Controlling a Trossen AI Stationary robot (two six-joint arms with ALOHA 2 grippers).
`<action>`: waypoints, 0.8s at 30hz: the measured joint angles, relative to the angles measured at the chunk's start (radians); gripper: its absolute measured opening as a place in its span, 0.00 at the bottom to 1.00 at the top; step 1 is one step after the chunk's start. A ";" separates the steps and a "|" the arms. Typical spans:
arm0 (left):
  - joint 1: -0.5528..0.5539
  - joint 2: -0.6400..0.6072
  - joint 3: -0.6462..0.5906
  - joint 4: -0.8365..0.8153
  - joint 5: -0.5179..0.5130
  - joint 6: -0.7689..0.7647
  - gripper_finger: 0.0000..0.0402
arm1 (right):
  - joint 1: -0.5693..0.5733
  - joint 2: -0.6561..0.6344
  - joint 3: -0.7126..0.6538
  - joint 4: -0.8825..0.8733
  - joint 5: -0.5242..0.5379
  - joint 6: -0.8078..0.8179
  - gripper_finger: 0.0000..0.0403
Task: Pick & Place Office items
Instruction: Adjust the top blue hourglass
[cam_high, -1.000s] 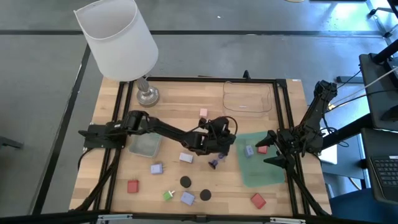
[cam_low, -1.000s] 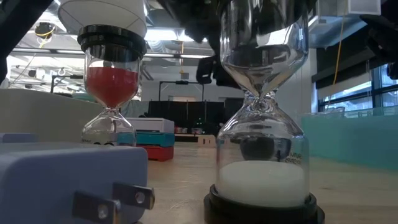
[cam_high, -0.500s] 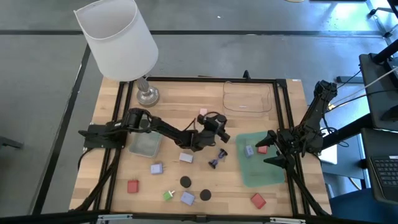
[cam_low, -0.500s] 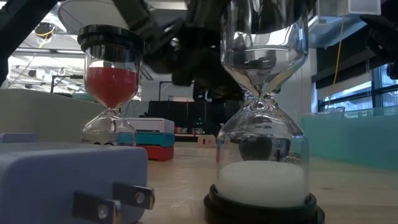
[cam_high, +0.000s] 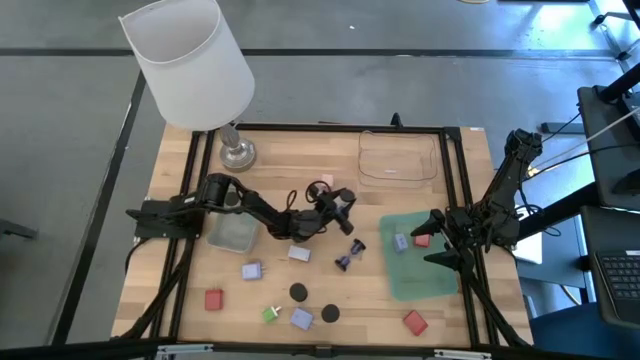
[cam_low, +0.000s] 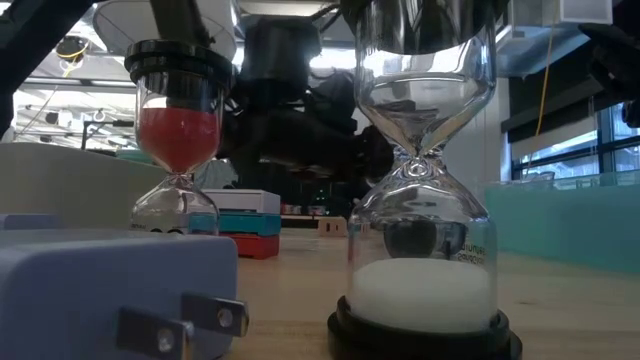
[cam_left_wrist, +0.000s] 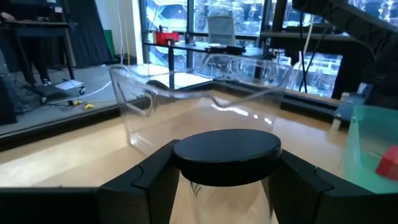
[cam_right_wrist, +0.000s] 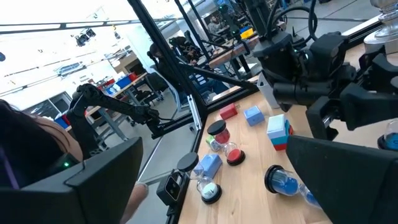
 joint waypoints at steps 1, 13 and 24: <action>0.000 0.000 -0.004 -0.004 0.005 -0.007 0.50 | 0.000 0.000 0.000 0.000 0.000 0.000 0.99; 0.000 0.001 -0.014 -0.010 0.004 -0.032 0.58 | 0.000 0.000 0.000 0.000 0.000 0.000 0.99; 0.000 0.001 -0.014 -0.009 0.003 -0.030 0.66 | 0.000 0.000 0.000 0.000 0.000 0.000 0.99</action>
